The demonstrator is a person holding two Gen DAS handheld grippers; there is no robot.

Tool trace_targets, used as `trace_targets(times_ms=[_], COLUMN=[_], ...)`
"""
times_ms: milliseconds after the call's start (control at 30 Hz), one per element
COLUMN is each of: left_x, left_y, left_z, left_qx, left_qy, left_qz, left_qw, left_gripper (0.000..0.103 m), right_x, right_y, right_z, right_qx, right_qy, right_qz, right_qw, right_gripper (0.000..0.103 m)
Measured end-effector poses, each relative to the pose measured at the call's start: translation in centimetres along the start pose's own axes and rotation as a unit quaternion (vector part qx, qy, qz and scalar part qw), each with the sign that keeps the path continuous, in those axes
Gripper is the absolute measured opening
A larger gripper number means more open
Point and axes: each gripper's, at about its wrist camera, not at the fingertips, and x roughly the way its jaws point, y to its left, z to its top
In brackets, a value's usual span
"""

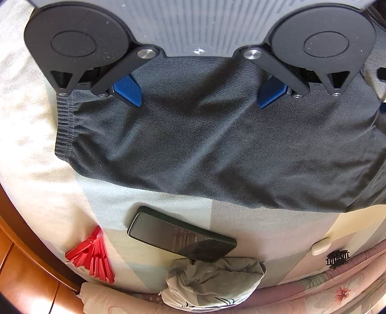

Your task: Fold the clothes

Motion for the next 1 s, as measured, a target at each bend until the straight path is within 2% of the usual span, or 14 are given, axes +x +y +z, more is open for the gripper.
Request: trace_targets(times_ms=[100,200,267,367,433,567,700,867,1000], left_x=[-1.0,0.1,0.5,-0.6,-1.6,-2.3,-0.6,-2.5,-3.1], left_y=[1.1,2.7,3.0,2.6,2.9,5.1,7.3,8.1,10.6], left_z=[1.5,2.2,0.9,-0.5,-0.1,1.9,1.5,-0.4,1.9], left_qx=[0.008,-0.022,-0.05,-0.056,-0.039,-0.02,-0.051,-0.073,-0.075], left_qy=[-0.039,-0.029,-0.018,-0.014,-0.031,-0.08,-0.049,-0.062,-0.096], left_qz=[0.006,0.018,0.015,0.009,0.017,0.056,0.087,0.098,0.135], left_qw=[0.9992,0.9992,0.9985,0.9983,0.9986,0.995,0.9936,0.9906,0.9833], left_gripper=[0.062,0.062,0.063,0.062,0.062,0.064,0.064,0.064,0.064], right_x=[0.0,0.0,0.0,0.0,0.0,-0.1,-0.1,-0.2,-0.3], right_y=[0.1,0.1,0.1,0.0,0.1,0.2,0.2,0.1,0.3], right_z=[-0.3,-0.3,-0.2,-0.2,-0.5,-0.8,-0.5,-1.0,-1.6], right_qx=[0.005,0.007,0.007,0.007,0.007,0.012,0.013,0.008,0.008], right_qy=[-0.007,-0.009,-0.006,-0.007,-0.016,-0.027,-0.02,-0.036,-0.053], right_qz=[-0.004,-0.007,-0.005,-0.004,-0.005,-0.011,-0.009,-0.007,-0.009], right_qw=[1.0,1.0,1.0,1.0,1.0,1.0,1.0,0.999,0.999], right_gripper=[0.103,0.103,0.103,0.103,0.103,0.103,0.103,0.103,0.103])
